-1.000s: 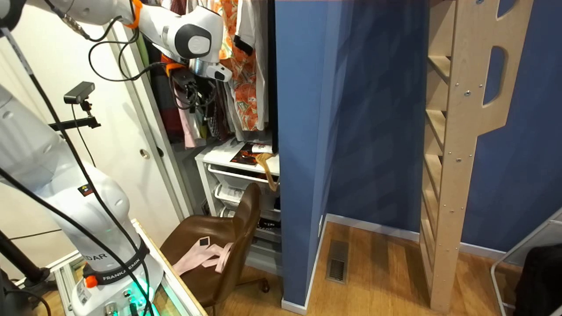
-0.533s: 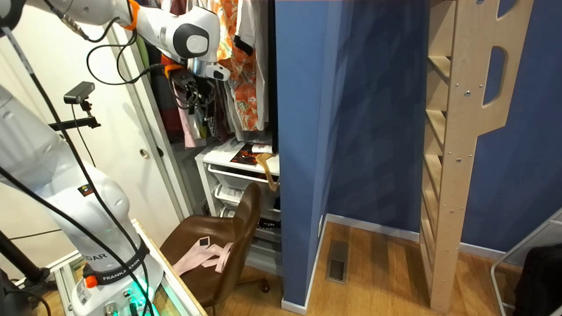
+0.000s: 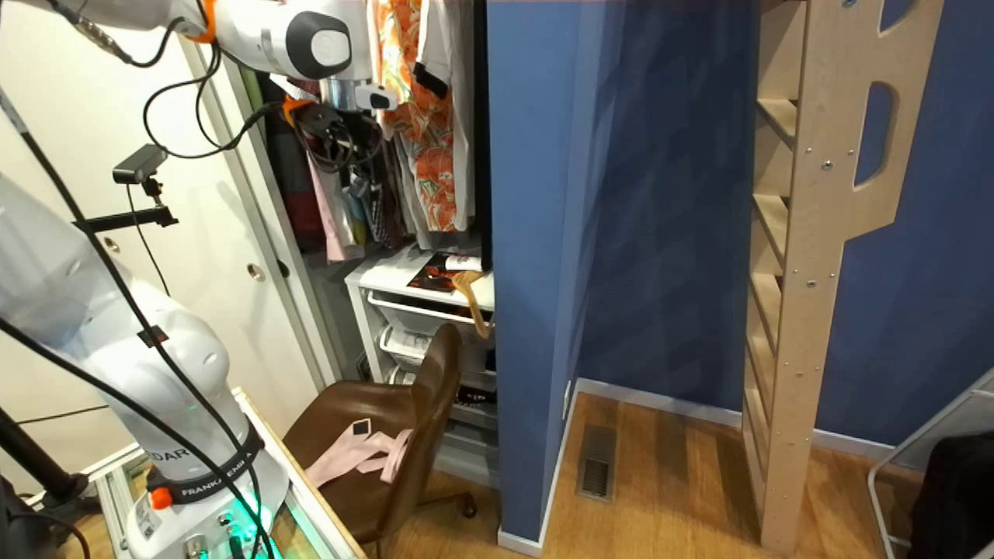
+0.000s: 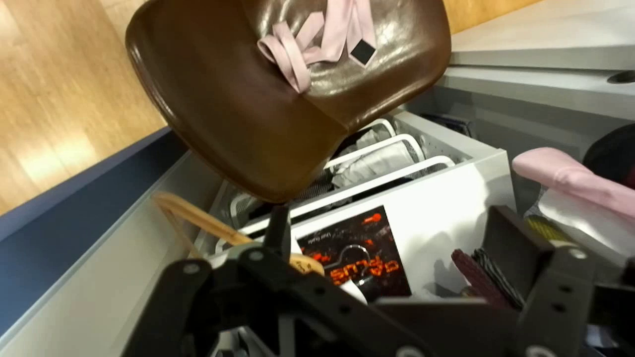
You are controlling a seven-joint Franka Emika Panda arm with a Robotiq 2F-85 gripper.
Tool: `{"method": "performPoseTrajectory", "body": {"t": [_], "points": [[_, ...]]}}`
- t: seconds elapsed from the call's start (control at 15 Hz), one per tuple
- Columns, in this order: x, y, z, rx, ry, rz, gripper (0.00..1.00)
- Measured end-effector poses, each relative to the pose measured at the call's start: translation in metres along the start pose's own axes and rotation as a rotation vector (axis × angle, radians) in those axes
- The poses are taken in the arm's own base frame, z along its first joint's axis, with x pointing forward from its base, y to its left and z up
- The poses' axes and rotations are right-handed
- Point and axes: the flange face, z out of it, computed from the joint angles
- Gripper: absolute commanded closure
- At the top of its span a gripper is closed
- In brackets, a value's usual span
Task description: Pick up the white golf tee at the far right side of the closet and hang it on the next forward rail in the closet
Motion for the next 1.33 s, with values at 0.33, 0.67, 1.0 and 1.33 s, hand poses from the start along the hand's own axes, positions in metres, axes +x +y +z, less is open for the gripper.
{"method": "performPoseTrajectory", "body": {"t": [0.33, 0.67, 1.0, 1.33], "points": [[-0.022, -0.020, -0.083, -0.023, 0.239, -0.094, 0.00], [-0.044, -0.031, -0.137, -0.004, 0.394, -0.131, 0.00], [-0.041, -0.032, -0.139, 0.004, 0.416, -0.134, 0.00], [-0.030, -0.045, -0.205, 0.015, 0.682, -0.257, 0.00]]}}
